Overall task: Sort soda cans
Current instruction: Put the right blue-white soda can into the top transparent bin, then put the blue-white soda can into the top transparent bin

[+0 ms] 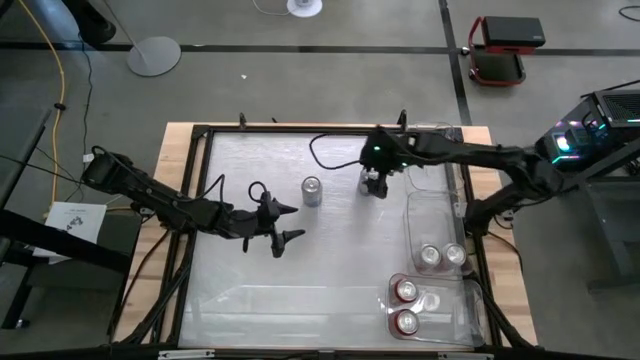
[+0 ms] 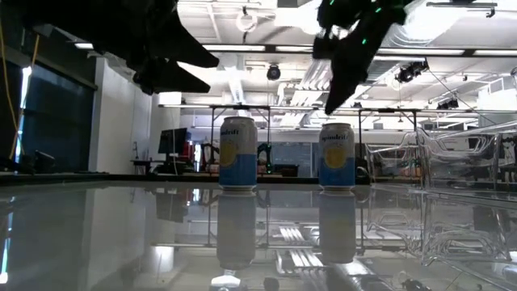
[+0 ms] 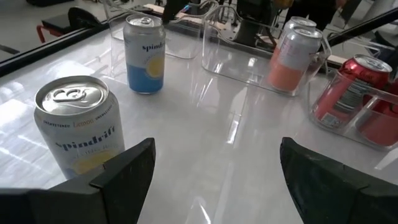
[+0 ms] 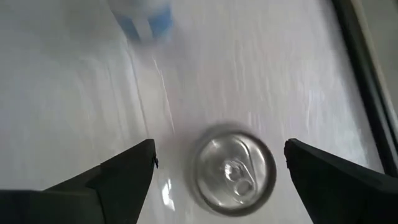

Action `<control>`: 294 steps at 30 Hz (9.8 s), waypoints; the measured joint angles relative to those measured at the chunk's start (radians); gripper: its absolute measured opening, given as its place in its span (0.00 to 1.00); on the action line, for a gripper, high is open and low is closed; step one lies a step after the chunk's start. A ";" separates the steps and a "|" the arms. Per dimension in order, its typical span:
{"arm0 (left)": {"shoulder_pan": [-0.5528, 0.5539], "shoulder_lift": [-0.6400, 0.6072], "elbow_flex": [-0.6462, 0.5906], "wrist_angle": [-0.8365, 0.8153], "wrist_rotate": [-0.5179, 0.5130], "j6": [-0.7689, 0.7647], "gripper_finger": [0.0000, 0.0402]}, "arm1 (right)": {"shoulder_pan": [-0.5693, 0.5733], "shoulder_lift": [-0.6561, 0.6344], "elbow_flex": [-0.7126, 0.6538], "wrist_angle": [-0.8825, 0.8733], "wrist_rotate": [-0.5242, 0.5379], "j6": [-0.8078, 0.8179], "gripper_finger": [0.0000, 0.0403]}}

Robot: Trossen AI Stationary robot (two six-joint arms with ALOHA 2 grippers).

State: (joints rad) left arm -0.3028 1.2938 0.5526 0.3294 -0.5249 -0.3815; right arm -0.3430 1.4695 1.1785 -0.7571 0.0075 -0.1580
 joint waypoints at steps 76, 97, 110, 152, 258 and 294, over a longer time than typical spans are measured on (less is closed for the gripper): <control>-0.025 0.000 0.001 -0.019 -0.035 0.087 0.79 | -0.551 -0.254 -0.202 -0.596 0.133 0.129 0.89; 0.129 0.000 -0.134 -0.008 0.002 0.043 0.79 | -0.179 -0.212 -0.178 0.446 -0.381 0.050 0.93; 0.359 0.222 -0.193 0.534 0.313 0.291 0.79 | 0.022 0.219 -0.089 0.894 -0.307 0.026 0.93; 0.607 0.725 0.698 -0.439 0.755 0.639 0.79 | 0.105 -0.342 -0.532 0.492 -0.062 0.367 0.93; 0.143 0.521 0.187 0.668 -0.011 0.382 0.72 | 0.225 -0.149 -0.584 1.234 -0.256 0.432 0.93; 0.182 0.519 0.210 0.494 0.079 0.372 0.85 | 0.229 -0.103 -0.208 0.595 -0.119 0.181 0.72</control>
State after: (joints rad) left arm -0.1205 1.8126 0.7624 0.8229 -0.4457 -0.0099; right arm -0.1142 1.3670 0.9707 -0.1618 -0.1111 0.0234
